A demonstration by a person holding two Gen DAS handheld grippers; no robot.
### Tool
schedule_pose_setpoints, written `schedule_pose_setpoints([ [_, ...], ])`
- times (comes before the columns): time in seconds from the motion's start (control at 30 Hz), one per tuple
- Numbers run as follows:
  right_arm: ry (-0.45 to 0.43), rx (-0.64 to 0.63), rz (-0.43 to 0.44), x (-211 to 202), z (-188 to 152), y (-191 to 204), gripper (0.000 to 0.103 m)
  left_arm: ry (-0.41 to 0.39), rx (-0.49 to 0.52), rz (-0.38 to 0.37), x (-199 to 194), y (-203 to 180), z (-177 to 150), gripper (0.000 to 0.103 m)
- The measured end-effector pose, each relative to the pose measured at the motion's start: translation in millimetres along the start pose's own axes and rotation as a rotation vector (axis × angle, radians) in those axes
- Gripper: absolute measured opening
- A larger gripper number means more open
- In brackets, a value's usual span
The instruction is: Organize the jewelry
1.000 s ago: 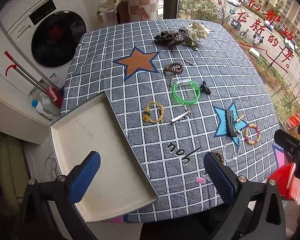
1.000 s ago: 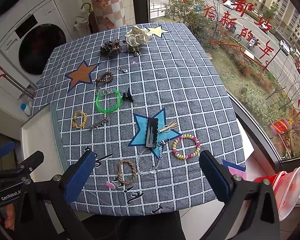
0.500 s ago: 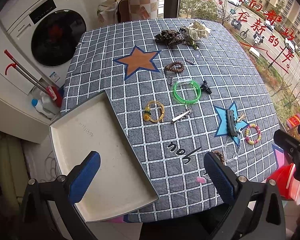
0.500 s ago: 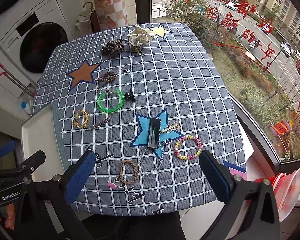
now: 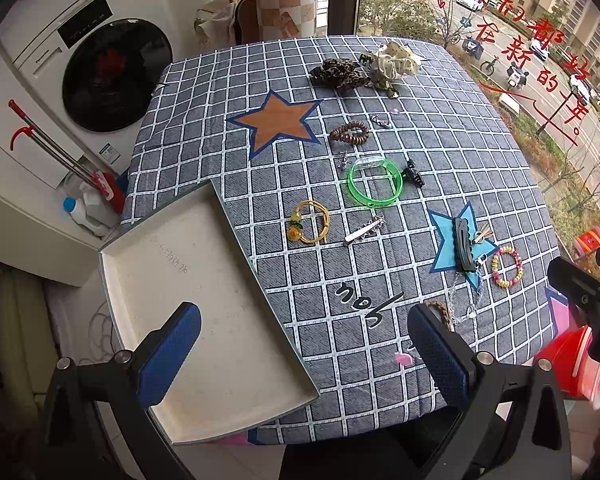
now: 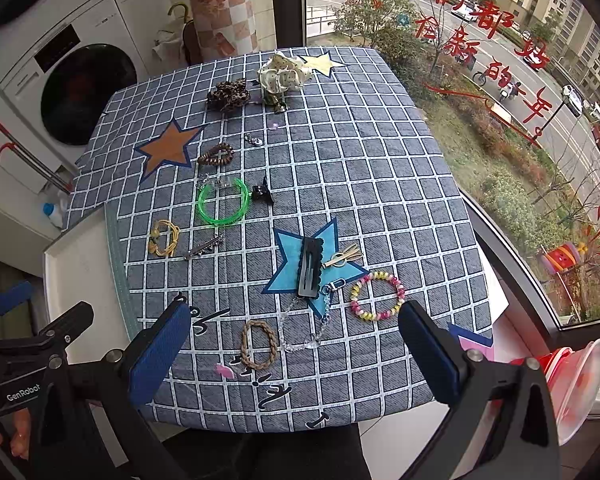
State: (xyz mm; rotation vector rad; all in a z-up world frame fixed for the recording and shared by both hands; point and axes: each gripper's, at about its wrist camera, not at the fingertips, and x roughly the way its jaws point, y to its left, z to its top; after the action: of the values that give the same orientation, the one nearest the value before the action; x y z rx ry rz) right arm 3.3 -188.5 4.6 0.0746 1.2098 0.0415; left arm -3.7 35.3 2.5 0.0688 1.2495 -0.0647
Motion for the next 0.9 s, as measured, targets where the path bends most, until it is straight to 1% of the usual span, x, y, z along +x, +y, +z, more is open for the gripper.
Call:
schedule_pose_setpoints([
  [0.9, 0.001, 0.001, 0.001, 0.2, -0.4, 0.3, 0.103, 0.001, 0.001, 0.002, 0.9, 0.7, -2.3, 0.103],
])
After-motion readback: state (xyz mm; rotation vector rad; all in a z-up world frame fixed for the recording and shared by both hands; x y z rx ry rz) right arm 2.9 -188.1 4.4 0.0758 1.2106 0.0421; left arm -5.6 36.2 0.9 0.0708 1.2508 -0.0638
